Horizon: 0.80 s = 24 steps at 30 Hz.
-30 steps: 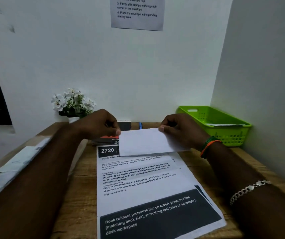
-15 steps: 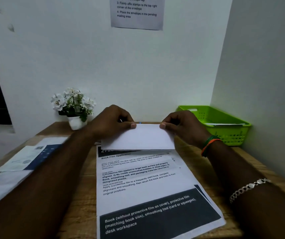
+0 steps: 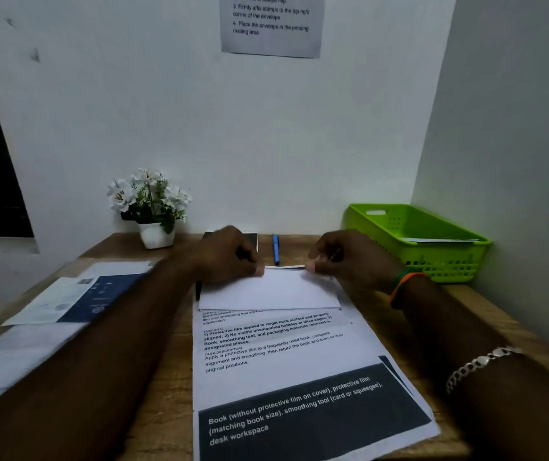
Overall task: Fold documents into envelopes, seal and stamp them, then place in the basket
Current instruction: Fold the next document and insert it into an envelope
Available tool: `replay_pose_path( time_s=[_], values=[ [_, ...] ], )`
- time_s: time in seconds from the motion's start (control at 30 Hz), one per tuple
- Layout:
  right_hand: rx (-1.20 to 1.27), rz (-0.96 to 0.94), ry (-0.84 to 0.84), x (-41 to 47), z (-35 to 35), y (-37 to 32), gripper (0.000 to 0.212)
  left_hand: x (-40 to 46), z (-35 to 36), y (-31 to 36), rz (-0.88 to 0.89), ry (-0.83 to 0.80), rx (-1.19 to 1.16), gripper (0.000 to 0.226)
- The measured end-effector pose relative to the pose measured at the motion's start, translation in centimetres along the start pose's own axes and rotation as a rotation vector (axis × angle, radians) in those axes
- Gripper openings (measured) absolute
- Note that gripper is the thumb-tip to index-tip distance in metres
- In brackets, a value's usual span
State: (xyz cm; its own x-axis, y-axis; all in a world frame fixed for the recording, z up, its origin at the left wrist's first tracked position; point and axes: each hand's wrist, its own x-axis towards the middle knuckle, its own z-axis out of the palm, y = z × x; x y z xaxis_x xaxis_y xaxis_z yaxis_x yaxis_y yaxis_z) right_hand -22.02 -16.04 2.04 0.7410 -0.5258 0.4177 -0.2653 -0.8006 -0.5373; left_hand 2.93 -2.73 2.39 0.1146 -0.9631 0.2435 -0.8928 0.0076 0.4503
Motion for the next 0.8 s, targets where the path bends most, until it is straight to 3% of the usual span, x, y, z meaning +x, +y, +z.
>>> replay_pose_path(
  time_s=[0.07,0.2,0.4,0.57,0.67,0.8],
  values=[
    [-0.09,0.008,-0.083,-0.1,0.9,0.2,0.021,0.1,1.0,0.1,0.015,-0.068,0.079,0.005],
    [-0.156,0.008,-0.193,0.1,1.7,1.0,0.011,-0.1,1.7,0.3,-0.005,-0.08,0.084,0.006],
    [-0.254,0.025,-0.141,-0.8,1.3,-1.1,0.006,-3.7,2.2,2.7,-0.053,0.136,0.146,0.006],
    [-0.537,0.0,-0.081,-2.2,1.7,-5.3,0.011,-11.2,-1.1,3.2,-0.086,0.262,-0.018,0.01],
    [-0.433,-0.073,0.02,-2.9,3.8,-10.8,0.009,-18.1,-4.2,0.5,-0.207,0.441,-0.022,0.006],
    [-0.196,-0.242,-0.168,-4.1,8.8,-19.6,0.008,-27.4,-7.0,-3.6,-0.411,0.53,-0.008,0.014]
  ],
)
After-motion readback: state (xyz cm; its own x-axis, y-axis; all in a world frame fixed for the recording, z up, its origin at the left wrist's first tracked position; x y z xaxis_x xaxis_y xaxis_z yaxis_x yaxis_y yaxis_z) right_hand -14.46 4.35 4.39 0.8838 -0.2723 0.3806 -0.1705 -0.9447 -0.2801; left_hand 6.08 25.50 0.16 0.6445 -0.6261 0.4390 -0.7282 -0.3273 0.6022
